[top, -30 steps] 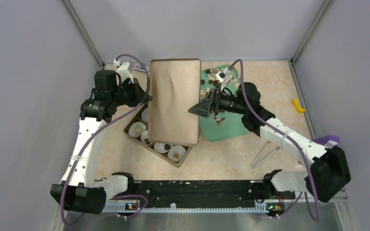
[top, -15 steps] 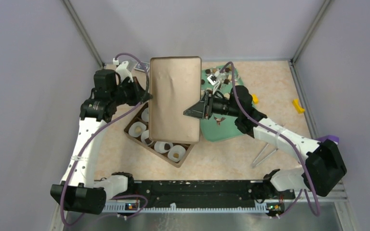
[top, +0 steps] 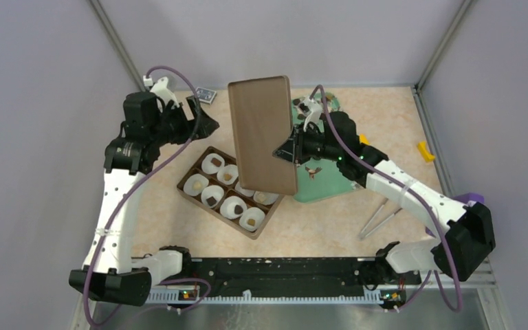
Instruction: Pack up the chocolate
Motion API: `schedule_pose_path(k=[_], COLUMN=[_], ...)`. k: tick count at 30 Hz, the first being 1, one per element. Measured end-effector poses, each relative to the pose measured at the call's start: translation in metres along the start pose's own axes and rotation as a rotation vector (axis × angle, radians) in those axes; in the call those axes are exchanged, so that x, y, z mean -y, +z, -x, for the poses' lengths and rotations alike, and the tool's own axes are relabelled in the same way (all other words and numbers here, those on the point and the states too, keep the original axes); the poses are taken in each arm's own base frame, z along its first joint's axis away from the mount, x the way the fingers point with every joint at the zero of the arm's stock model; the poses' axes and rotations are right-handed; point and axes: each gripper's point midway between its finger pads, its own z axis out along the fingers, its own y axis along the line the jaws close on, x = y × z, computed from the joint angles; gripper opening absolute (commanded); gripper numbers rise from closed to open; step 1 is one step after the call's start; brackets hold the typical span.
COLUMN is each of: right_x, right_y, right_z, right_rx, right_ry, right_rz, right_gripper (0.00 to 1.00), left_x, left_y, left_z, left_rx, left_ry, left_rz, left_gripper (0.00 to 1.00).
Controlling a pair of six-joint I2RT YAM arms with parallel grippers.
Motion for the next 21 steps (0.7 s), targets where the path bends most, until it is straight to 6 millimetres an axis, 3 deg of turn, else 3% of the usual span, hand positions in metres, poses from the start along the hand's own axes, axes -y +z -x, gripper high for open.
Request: schedule_pose_path(k=[9,14,16,21], right_x=[0.010,0.010,0.009,0.007], right_y=[-0.033,-0.054,-0.063,-0.076], right_z=[0.045,0.060,0.063,0.058], right_rx=[0.078,0.144,0.172,0.212], right_ry=[-0.301,-0.473,-0.542,-0.688], right_rz=[-0.203,-0.331,-0.381,-0.471], right_gripper=[0.00,0.00,0.00,0.00], left_x=[0.011,0.035,0.047,0.083], left_y=[-0.054,-0.079,-0.086,-0.089], left_z=[0.060,0.085,0.090,0.097], left_rx=[0.174,0.249,0.262,0.248], left_ry=[-0.053,-0.113,-0.142,-0.202], left_rz=[0.137,0.087,0.043,-0.136], left_gripper=[0.91,0.91,0.98,0.97])
